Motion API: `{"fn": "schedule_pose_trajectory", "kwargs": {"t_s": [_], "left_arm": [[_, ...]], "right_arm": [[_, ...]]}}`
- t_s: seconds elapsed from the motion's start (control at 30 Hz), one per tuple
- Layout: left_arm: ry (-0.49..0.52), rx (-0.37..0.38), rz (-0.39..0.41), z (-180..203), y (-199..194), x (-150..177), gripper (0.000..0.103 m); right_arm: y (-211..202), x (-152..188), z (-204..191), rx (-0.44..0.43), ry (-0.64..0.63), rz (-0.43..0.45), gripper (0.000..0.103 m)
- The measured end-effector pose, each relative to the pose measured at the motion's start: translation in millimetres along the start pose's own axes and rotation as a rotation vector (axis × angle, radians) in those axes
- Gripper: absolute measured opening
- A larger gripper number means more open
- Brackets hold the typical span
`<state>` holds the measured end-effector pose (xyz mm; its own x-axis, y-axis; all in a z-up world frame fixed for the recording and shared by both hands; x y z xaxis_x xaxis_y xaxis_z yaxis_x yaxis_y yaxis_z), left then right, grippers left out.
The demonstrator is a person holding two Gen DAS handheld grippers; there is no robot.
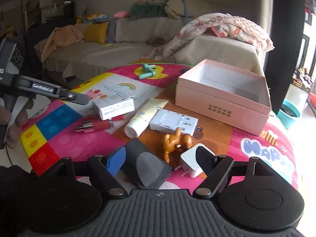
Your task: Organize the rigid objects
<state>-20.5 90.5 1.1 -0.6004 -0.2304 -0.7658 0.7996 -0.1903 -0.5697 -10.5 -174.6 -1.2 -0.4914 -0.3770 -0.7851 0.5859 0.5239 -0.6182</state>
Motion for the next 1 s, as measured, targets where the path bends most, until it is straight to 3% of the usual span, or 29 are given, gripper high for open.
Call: {"fn": "schedule_pose_trajectory", "kwargs": {"t_s": [0.1,0.23,0.3,0.5,0.63,0.73,0.83,1.0], "left_arm": [[0.105,-0.023,0.031,11.9,-4.2,-6.3,0.017],[0.307,-0.025,0.002,39.3,1.7,3.8,0.022],[0.315,-0.025,0.012,40.9,2.7,-3.3,0.023],[0.125,-0.074,0.099,-5.6,44.7,-86.2,0.022],[-0.143,-0.123,0.022,-48.4,114.6,-128.3,0.022],[-0.253,-0.179,-0.021,-67.1,157.1,-148.8,0.022],[-0.293,-0.232,-0.058,-76.7,192.7,-159.7,0.022],[-0.228,-0.286,-0.1,-76.6,228.1,-160.1,0.023]], "right_arm": [[6.0,10.5,22.6,0.08,0.08,-0.001,0.079],[16.1,27.1,61.8,0.16,0.272,0.007,0.079],[18.2,33.5,76.5,0.16,0.356,0.021,0.08],[21.8,35.3,81.8,0.133,0.379,0.057,0.082],[26.0,34.3,78.8,0.138,0.36,0.036,0.084],[26.4,34.0,77.9,0.14,0.355,0.032,0.085],[26.8,33.2,77.4,0.145,0.348,0.028,0.085],[20.7,3.9,79.2,0.169,0.259,0.06,0.085]]}}
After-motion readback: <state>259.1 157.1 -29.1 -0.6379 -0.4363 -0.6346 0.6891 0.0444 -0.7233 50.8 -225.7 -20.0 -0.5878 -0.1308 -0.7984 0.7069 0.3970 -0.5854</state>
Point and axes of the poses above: each gripper's, at about its wrist camera, not at the fingertips, and y roughly the way its jaws point, z to its right, x to its underside, the point moved 8 cm from there along y, roughly the way its jaws point, and after that the axes turned 3 degrees about -x, right-handed, at the moved point
